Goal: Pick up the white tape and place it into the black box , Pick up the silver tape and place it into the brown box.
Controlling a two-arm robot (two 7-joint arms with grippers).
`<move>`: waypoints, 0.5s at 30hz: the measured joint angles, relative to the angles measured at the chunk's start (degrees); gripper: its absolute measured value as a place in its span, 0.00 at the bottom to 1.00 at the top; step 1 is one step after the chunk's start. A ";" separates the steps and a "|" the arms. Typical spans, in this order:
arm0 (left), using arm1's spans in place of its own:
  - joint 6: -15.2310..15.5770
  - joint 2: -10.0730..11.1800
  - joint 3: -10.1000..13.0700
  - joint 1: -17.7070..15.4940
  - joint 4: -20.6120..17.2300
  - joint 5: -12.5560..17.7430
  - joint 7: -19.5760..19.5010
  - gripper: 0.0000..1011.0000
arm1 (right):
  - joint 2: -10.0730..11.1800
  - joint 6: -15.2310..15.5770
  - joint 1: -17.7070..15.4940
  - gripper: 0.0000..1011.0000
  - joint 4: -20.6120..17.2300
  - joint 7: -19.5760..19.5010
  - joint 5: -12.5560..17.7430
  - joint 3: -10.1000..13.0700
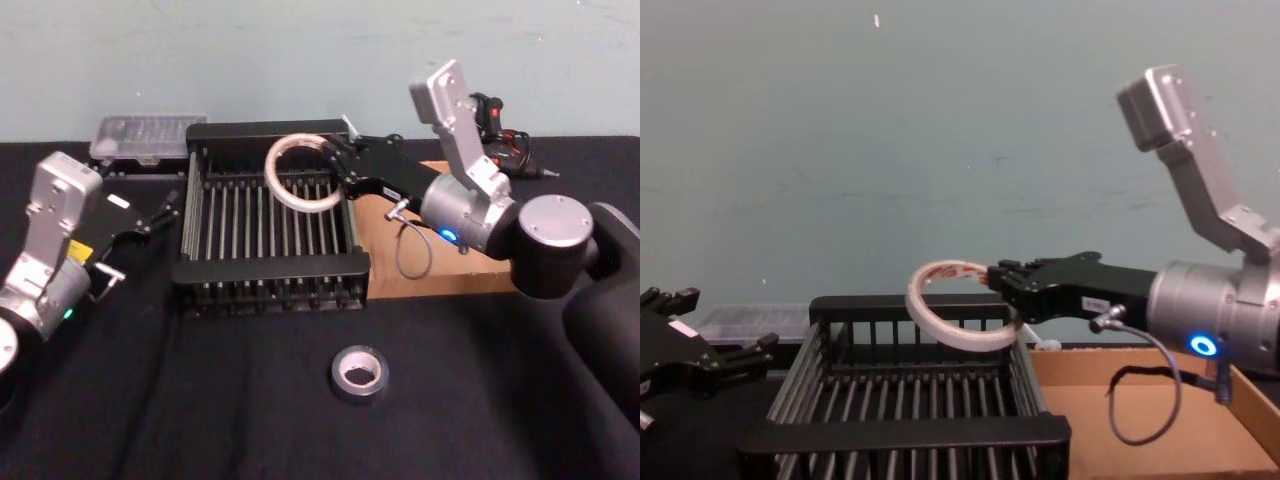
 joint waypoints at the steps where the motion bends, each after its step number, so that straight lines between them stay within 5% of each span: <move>1: 0.00 0.00 0.00 0.00 0.00 0.00 0.00 0.99 | -0.20 -0.09 0.29 0.09 0.43 0.07 -0.11 -0.13; 15: 0.00 0.00 0.00 0.00 0.00 0.00 0.00 0.99 | -2.84 -1.21 3.68 0.09 6.52 0.97 -1.59 -1.21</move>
